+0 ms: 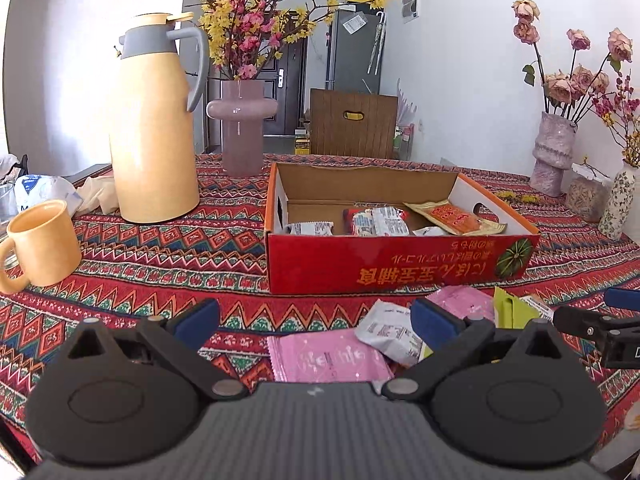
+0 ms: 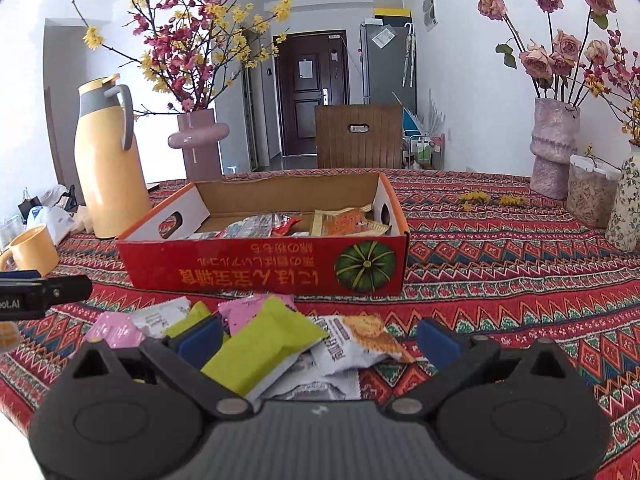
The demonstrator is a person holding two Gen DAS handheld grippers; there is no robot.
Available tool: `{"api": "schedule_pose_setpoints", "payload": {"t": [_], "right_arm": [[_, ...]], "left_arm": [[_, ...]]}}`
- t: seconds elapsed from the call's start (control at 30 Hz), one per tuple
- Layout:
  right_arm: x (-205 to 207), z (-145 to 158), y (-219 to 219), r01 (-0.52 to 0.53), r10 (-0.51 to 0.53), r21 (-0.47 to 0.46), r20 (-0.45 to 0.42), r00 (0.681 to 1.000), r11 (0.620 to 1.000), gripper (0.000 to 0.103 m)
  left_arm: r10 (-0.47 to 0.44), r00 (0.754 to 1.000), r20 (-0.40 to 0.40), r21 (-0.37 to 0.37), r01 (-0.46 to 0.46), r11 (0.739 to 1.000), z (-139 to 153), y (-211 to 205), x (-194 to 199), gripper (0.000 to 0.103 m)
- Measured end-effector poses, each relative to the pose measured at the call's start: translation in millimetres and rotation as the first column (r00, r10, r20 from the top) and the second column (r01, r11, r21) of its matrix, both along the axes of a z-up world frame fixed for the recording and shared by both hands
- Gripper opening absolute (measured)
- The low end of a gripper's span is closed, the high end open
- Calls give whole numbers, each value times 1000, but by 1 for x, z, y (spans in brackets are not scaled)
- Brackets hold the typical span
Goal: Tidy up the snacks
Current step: 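Move both tools back over the snack pile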
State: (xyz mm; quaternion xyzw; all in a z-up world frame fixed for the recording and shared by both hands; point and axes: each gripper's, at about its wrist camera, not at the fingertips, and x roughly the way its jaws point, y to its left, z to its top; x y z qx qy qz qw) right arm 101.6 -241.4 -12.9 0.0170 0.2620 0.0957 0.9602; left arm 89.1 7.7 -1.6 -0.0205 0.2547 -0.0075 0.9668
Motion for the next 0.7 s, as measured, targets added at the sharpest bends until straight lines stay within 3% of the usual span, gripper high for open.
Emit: {"api": "schedule_pose_setpoints", "payload": {"t": [0.37,0.7], "right_arm": [[-42,-21,16,-22,19,-53,-61,998,998,97],[-47,-33,26,51,-59,-74,-106,993,996,97]], "left_arm": [[3,1000,-10,1,-3,1000,-3,0,-28,103],[17,1000,-5,-12,-17,1000,-1,2,-36,103]]}}
